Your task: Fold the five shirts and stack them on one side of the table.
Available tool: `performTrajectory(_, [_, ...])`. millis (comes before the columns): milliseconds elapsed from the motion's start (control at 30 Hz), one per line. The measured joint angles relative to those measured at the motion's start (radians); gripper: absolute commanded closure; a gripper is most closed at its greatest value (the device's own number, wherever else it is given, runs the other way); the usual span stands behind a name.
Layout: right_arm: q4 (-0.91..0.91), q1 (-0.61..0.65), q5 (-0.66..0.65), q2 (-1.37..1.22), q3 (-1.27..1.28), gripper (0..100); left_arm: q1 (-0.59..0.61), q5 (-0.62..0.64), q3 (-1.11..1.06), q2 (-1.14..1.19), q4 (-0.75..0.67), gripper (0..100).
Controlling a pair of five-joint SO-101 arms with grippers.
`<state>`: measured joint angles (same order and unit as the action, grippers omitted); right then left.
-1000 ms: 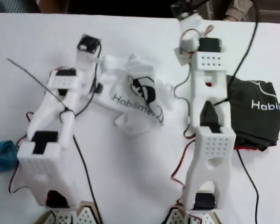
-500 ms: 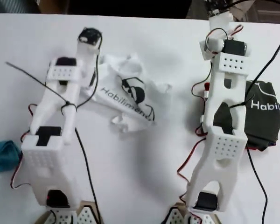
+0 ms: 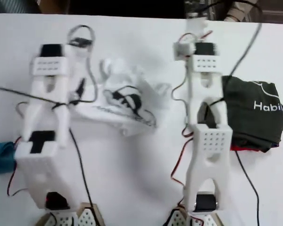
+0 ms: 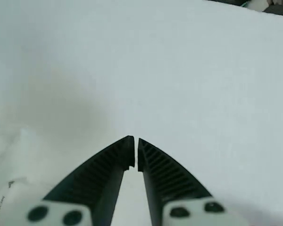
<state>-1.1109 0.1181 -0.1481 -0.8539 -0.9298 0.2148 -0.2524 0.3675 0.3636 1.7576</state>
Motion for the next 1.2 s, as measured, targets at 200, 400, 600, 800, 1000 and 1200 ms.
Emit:
performTrajectory(200, [0.034,0.133,-0.061,-0.069,0.000,97.7,0.161,-0.095,-0.137,-0.117,0.003,98])
performTrajectory(400, [0.034,0.262,-0.069,-0.114,0.000,97.6,0.285,-0.201,-0.313,-0.210,0.003,98])
performTrajectory(600, [0.034,0.350,-0.071,-0.117,-0.049,93.4,0.321,-0.221,-0.440,-0.238,-0.028,98])
performTrajectory(800, [0.017,0.416,-0.071,-0.117,-0.091,75.1,0.376,-0.222,-0.474,-0.238,-0.098,98])
performTrajectory(1000, [0.091,0.451,-0.071,-0.213,-0.106,80.1,0.430,-0.222,-0.474,-0.238,-0.104,98])
performTrajectory(1200, [0.055,0.476,-0.071,-0.279,-0.107,80.4,0.436,-0.222,-0.474,-0.238,-0.104,98])
